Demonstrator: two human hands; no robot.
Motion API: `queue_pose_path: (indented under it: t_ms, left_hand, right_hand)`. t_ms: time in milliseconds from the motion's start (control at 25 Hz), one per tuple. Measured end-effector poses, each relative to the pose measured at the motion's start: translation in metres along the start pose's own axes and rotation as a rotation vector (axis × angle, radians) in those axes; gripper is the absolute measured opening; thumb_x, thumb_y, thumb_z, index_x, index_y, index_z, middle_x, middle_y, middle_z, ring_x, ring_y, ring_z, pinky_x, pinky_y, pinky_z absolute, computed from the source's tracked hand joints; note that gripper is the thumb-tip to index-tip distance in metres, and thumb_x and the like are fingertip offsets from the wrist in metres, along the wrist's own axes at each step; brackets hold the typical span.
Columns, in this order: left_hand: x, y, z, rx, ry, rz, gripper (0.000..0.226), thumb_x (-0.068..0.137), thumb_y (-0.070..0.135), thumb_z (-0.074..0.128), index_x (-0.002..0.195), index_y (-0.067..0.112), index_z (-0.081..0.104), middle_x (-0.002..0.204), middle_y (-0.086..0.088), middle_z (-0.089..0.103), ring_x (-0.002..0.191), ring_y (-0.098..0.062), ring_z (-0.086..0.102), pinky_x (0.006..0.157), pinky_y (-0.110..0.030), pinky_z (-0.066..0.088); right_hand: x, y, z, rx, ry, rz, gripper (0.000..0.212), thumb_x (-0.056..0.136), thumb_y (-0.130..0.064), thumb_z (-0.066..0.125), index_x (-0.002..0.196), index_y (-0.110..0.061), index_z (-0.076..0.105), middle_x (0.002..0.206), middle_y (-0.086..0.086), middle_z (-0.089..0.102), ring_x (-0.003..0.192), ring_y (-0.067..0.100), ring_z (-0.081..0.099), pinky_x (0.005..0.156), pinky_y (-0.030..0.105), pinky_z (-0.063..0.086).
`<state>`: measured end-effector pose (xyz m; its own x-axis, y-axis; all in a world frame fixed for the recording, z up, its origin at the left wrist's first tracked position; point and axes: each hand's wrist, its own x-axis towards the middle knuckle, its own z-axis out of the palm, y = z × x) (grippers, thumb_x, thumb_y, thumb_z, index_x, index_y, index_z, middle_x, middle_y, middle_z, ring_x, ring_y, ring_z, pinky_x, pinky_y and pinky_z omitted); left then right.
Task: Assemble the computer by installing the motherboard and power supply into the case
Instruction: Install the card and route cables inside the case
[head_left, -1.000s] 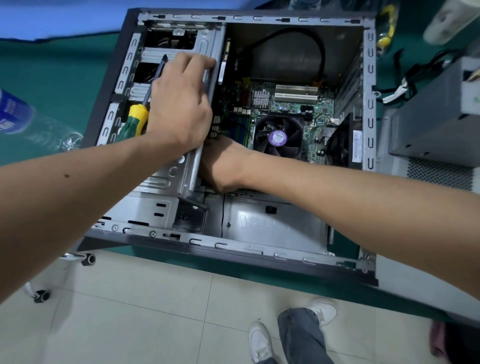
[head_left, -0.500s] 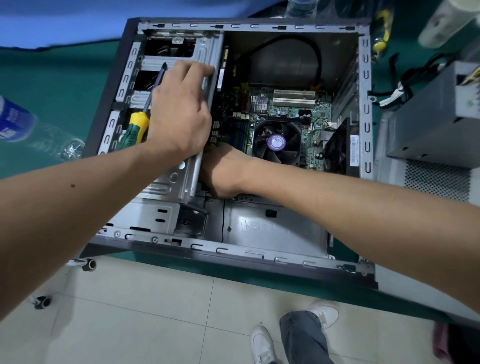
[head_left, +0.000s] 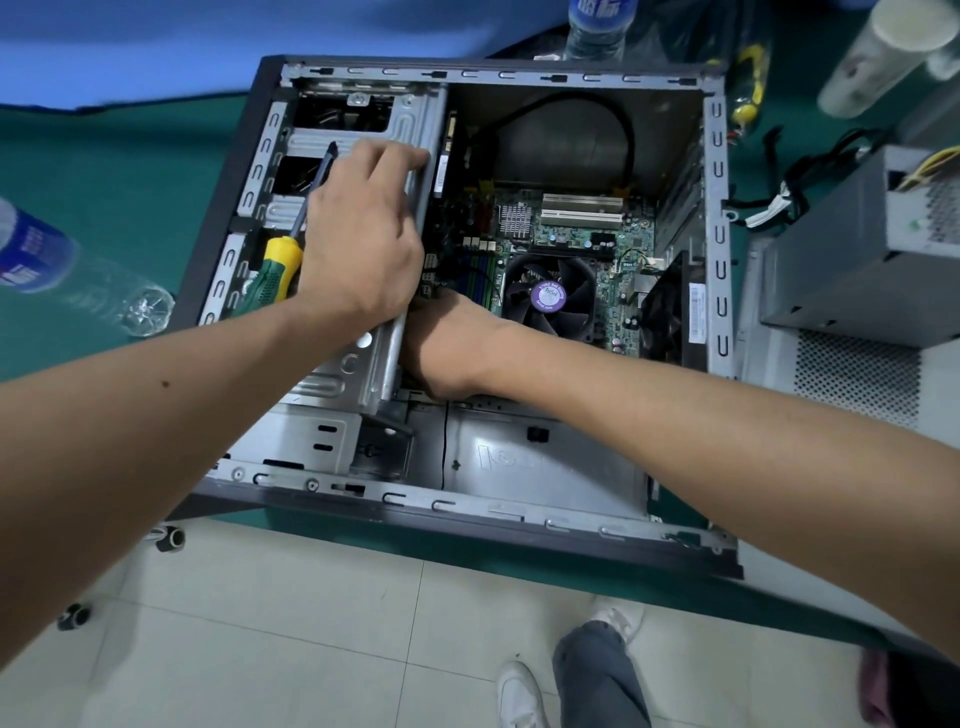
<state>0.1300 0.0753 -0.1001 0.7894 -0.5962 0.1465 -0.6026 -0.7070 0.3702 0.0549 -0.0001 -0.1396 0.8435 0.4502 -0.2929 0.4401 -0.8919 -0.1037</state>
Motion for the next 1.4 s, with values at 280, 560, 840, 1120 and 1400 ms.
queue_pose_path:
  t_ms: [280,560,840,1120,1400]
  left_hand:
    - [-0.003,-0.006,0.003,-0.008,0.013,0.018,0.048,0.090,0.004,0.039,0.135,0.014,0.051,0.136,-0.008,0.049,0.123,-0.027,0.044,0.104,-0.047,0.035]
    - [-0.004,-0.005,0.003,-0.008,0.006,0.030,0.052,0.087,0.010,0.036,0.136,0.011,0.052,0.139,-0.008,0.049,0.129,-0.025,0.043,0.107,-0.048,0.036]
    - [-0.002,-0.007,0.005,-0.014,-0.022,0.007,0.052,0.087,0.012,0.036,0.137,0.012,0.052,0.142,-0.007,0.048,0.132,-0.024,0.042,0.110,-0.047,0.034]
    - [-0.002,-0.009,0.006,0.010,-0.033,0.009,0.053,0.087,0.013,0.036,0.138,0.013,0.051,0.141,-0.006,0.048,0.131,-0.023,0.043,0.111,-0.045,0.034]
    - [-0.005,-0.002,0.003,-0.003,-0.054,-0.005,0.055,0.084,0.010,0.041,0.138,0.012,0.050,0.139,-0.007,0.049,0.129,-0.025,0.044,0.109,-0.047,0.034]
  right_hand:
    - [-0.002,-0.016,0.001,-0.004,0.015,-0.024,0.017,0.095,-0.009,0.047,0.102,-0.013,0.062,0.119,0.006,0.063,0.121,0.026,0.050,0.094,0.032,0.040]
    - [-0.006,-0.010,-0.003,0.111,0.062,0.053,0.016,0.090,-0.005,0.049,0.084,-0.019,0.051,0.104,0.004,0.063,0.111,0.023,0.051,0.078,0.030,0.030]
    - [-0.002,-0.006,0.001,0.209,-0.026,0.061,0.015,0.089,-0.005,0.052,0.096,-0.010,0.064,0.110,0.009,0.064,0.114,0.029,0.048,0.085,0.034,0.038]
    - [-0.063,0.016,-0.002,0.071,0.134,-0.023,0.021,0.079,-0.001,0.052,0.094,-0.013,0.062,0.094,0.006,0.059,0.096,0.026,0.051,0.078,0.037,0.041]
    - [-0.045,0.009,-0.016,-0.096,-0.116,0.119,0.018,0.091,-0.012,0.056,0.097,-0.021,0.070,0.094,0.005,0.067,0.100,0.028,0.048,0.094,0.051,0.034]
